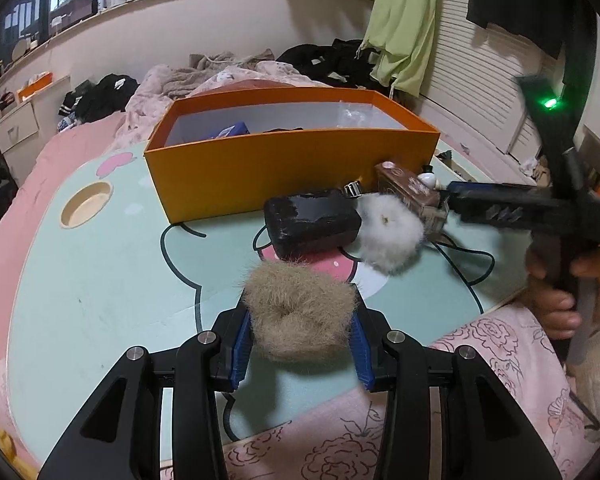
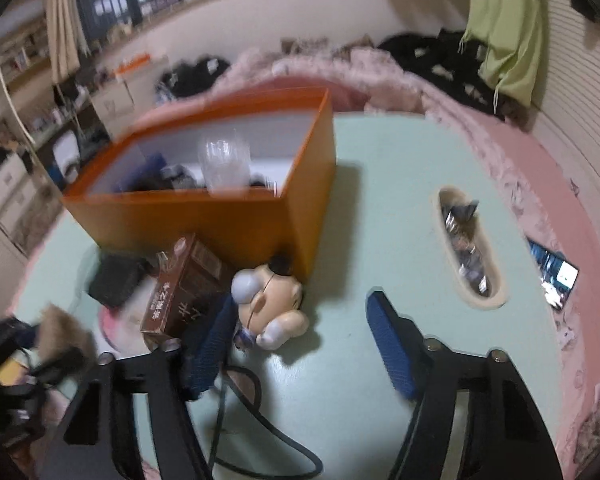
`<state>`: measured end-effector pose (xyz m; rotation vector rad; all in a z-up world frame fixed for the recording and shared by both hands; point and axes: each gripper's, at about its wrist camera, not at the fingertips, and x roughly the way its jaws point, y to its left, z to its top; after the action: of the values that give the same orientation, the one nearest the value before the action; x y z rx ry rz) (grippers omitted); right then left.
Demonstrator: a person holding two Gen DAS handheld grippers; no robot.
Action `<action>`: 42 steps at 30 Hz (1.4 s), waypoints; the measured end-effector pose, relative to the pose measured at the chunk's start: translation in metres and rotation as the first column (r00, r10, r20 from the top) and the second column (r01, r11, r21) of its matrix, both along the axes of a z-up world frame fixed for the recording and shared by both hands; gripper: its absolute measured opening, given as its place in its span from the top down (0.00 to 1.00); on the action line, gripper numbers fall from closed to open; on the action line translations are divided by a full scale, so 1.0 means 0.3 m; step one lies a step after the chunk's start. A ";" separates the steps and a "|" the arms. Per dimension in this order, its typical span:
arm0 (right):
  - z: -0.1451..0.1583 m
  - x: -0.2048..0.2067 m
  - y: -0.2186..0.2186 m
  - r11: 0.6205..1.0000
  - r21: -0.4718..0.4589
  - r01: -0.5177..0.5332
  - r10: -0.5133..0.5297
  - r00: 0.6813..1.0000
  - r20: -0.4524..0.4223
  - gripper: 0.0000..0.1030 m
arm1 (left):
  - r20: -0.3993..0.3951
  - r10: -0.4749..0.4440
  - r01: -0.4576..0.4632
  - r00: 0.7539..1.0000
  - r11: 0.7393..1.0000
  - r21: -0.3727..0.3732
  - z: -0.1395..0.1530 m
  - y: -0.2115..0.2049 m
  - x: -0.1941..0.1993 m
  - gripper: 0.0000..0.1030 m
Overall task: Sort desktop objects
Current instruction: 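Grasp beige pompom with left gripper while right gripper reaches toward figurine, then drop beige pompom into orange box with left gripper while right drops figurine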
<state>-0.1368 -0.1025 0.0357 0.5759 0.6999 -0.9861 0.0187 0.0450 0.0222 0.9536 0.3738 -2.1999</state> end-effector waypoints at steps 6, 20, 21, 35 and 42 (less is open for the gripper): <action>-0.014 0.026 0.033 0.998 -0.065 -0.028 0.026 0.999 -0.032 0.67 | -0.020 -0.015 0.015 1.000 1.000 -0.002 0.010 0.001 0.012 0.58; 0.250 -0.048 0.078 0.970 -0.237 -0.044 0.075 0.990 0.123 0.67 | -0.169 -0.034 0.025 0.985 0.998 -0.051 0.203 -0.075 -0.027 0.59; 0.268 -0.026 0.052 0.970 -0.237 -0.054 0.086 0.988 0.126 0.67 | -0.184 -0.040 0.032 0.982 0.998 -0.048 0.224 -0.095 -0.043 0.59; 0.239 0.093 -0.108 0.983 -0.162 -0.083 0.102 0.989 0.111 0.27 | -0.257 0.116 -0.093 0.959 0.991 0.100 0.190 -0.372 -0.105 0.28; 0.164 0.006 0.132 0.969 -0.222 -0.111 0.116 0.993 0.011 0.11 | -0.137 0.034 -0.031 0.990 0.999 0.027 0.162 -0.183 0.001 0.20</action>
<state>-0.1349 -0.0629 0.0848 0.3482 0.5859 -0.9339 0.0190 -0.0099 0.0708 0.8056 0.4787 -2.2424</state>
